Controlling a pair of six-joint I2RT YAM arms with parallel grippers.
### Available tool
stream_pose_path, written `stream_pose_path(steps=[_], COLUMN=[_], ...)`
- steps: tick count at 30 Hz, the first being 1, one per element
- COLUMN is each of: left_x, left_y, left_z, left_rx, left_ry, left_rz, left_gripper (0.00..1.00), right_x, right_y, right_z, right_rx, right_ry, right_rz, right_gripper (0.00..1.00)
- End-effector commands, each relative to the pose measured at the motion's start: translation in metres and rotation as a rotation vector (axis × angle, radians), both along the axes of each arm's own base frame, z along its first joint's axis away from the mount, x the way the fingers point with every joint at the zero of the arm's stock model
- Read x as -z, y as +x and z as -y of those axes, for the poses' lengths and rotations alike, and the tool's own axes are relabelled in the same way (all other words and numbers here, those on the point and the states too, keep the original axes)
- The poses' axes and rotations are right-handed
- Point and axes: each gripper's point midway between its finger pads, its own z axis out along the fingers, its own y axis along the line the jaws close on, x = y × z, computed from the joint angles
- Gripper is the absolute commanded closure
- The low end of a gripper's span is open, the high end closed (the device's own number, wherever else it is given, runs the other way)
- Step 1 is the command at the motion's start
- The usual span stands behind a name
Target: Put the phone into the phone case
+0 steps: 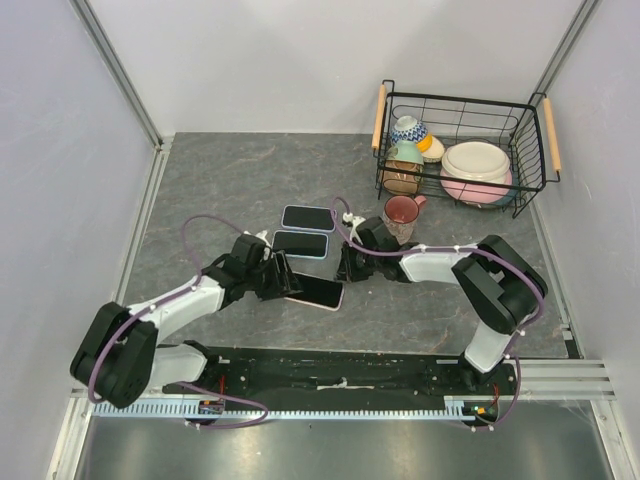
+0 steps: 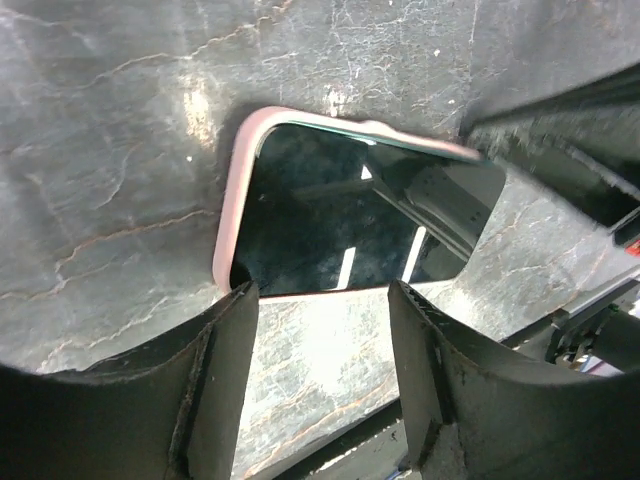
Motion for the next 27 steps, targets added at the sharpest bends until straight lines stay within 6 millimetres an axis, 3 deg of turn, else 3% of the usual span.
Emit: stream_pose_path(steps=[1,4,8,13,18,19,22,27], left_x=[0.008,0.02,0.032,0.042,0.029,0.024,0.007,-0.014], left_y=[-0.02,-0.029,-0.03,-0.024,-0.014,-0.01,-0.003,-0.011], left_z=[-0.021,-0.027,-0.02,-0.017,-0.019,-0.02,-0.026,-0.003], left_rx=[-0.092,-0.115,-0.104,-0.098,-0.084,-0.082,-0.073,0.049], left_ry=[0.018,0.035,-0.002,0.011,0.042,0.054,0.078,-0.018], left_rz=[-0.087,-0.131,-0.144,-0.159,-0.119,-0.094,-0.011,0.057], left_gripper=[0.36,0.35,0.35,0.36,0.37,0.38,0.39,0.52], right_x=[0.041,0.037,0.035,0.031,0.01,0.006,-0.009,-0.023], right_y=[-0.145,-0.153,-0.157,-0.135,-0.107,-0.105,-0.104,-0.119], right_z=[0.04,0.04,0.04,0.042,0.048,0.049,0.048,0.03], right_rx=[-0.222,-0.243,-0.257,-0.175,-0.08,-0.078,-0.108,-0.192], right_ry=[-0.15,-0.132,-0.123,-0.162,-0.124,-0.112,-0.063,0.076], right_rz=[-0.46,-0.473,-0.474,-0.394,-0.325,-0.315,-0.289,-0.317], right_gripper=[0.89,0.9,0.9,0.87,0.79,0.72,0.59,0.45])
